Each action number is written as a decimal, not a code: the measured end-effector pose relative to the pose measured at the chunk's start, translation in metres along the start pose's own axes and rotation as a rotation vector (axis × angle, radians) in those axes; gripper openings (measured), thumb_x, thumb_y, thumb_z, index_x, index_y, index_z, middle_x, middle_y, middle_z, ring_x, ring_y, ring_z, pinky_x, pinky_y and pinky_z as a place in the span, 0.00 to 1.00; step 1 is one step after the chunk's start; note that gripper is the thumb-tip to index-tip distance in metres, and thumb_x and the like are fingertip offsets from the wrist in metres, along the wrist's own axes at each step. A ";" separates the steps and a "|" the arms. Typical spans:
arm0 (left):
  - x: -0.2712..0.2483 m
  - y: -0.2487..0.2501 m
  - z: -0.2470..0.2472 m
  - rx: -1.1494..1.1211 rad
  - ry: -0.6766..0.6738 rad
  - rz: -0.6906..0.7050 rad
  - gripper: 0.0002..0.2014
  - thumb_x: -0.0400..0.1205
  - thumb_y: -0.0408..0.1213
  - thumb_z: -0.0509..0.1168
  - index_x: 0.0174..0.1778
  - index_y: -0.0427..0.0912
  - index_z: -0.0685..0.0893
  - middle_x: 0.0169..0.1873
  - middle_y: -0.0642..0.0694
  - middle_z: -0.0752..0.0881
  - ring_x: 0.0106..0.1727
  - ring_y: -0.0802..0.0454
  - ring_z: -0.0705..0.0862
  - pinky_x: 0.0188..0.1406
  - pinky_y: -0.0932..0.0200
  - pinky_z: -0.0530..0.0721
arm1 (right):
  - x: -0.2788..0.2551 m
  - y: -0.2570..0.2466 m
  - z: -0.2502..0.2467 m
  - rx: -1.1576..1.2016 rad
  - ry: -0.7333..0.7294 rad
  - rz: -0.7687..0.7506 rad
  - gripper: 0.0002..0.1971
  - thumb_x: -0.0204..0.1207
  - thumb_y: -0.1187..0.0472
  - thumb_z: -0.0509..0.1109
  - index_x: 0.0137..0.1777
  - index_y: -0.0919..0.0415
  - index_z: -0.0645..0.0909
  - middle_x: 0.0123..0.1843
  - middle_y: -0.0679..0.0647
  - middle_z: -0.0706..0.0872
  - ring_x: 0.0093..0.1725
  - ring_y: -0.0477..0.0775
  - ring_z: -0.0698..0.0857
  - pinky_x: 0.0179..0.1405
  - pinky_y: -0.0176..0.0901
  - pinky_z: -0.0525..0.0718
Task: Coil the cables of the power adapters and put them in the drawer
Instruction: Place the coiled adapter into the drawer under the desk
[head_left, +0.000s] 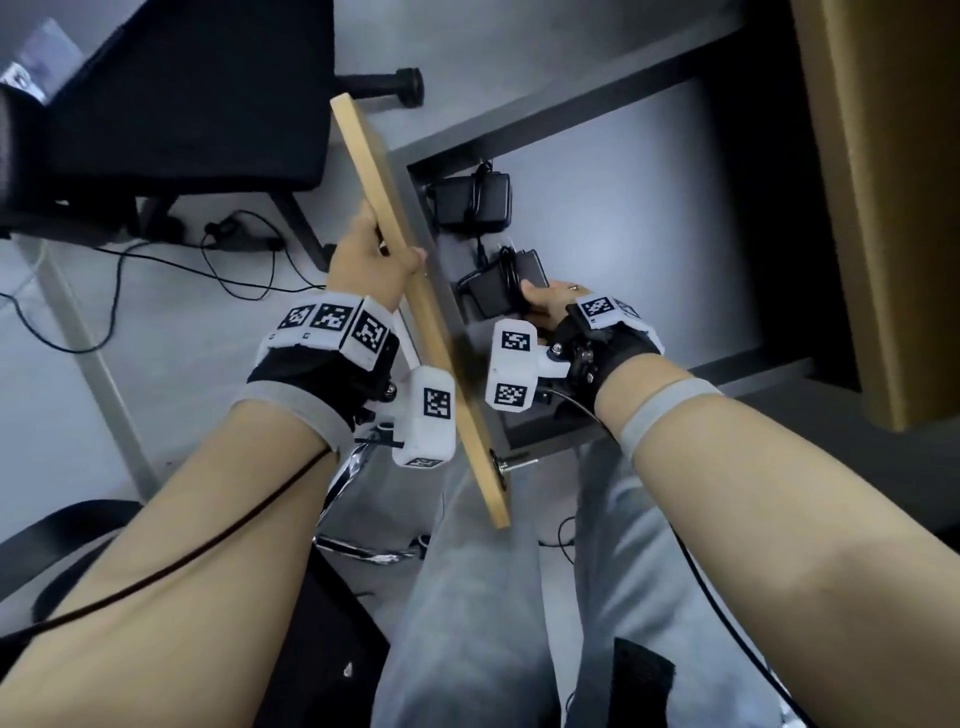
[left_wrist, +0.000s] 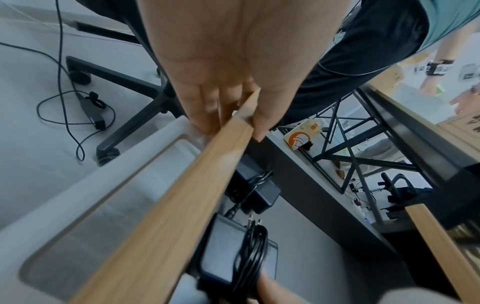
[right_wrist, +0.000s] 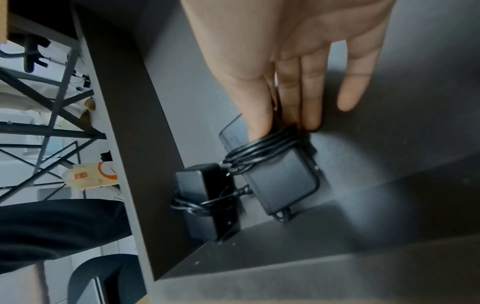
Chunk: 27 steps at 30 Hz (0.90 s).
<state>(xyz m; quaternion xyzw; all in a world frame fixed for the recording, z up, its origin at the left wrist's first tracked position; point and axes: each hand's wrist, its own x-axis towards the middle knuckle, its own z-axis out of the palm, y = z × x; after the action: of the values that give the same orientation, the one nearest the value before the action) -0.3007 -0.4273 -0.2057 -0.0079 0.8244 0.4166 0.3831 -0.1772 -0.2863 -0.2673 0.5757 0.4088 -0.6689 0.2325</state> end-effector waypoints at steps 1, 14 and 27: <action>-0.001 0.001 0.001 -0.012 -0.005 -0.009 0.26 0.70 0.35 0.66 0.66 0.46 0.75 0.57 0.44 0.86 0.58 0.47 0.84 0.64 0.45 0.81 | -0.003 -0.001 -0.001 -0.046 -0.012 0.022 0.29 0.77 0.52 0.67 0.74 0.65 0.67 0.74 0.62 0.73 0.71 0.62 0.76 0.52 0.46 0.82; -0.074 0.136 0.050 -0.143 -0.069 0.084 0.18 0.77 0.28 0.64 0.64 0.43 0.77 0.58 0.47 0.83 0.57 0.53 0.81 0.48 0.63 0.80 | -0.165 -0.065 -0.066 0.319 -0.001 -0.300 0.06 0.79 0.66 0.63 0.46 0.53 0.76 0.40 0.52 0.79 0.38 0.48 0.78 0.37 0.39 0.76; -0.244 0.313 0.305 -0.076 -0.746 0.381 0.08 0.82 0.32 0.61 0.48 0.52 0.79 0.43 0.53 0.87 0.40 0.59 0.83 0.41 0.64 0.79 | -0.344 -0.007 -0.350 0.360 0.397 -0.748 0.10 0.79 0.67 0.61 0.43 0.52 0.79 0.35 0.50 0.83 0.33 0.44 0.82 0.37 0.35 0.77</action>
<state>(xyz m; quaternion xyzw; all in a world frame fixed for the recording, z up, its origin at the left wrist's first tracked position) -0.0421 -0.0869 0.0532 0.2819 0.5997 0.4846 0.5710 0.0984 -0.0523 0.0639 0.5366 0.5024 -0.6441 -0.2115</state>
